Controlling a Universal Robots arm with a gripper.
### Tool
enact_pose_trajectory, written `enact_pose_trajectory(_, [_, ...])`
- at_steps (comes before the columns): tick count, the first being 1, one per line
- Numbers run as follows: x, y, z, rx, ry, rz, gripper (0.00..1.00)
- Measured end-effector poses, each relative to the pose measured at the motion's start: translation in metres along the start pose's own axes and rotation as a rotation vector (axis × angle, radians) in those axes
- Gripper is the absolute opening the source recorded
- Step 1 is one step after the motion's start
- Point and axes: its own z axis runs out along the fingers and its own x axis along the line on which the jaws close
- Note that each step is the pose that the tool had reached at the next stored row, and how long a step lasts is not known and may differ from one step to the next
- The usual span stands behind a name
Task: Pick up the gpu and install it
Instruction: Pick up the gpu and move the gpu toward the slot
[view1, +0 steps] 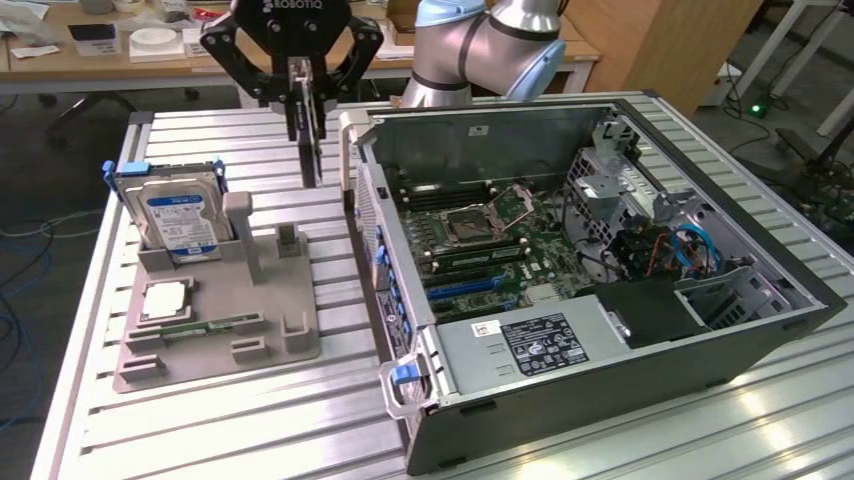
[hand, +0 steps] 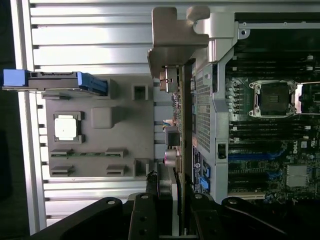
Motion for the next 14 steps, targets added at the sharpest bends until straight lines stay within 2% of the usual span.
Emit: enact_pose_trajectory(14, [-0.016,0.0007,0.0006,-0.0003,0.0001,-0.002,0.28])
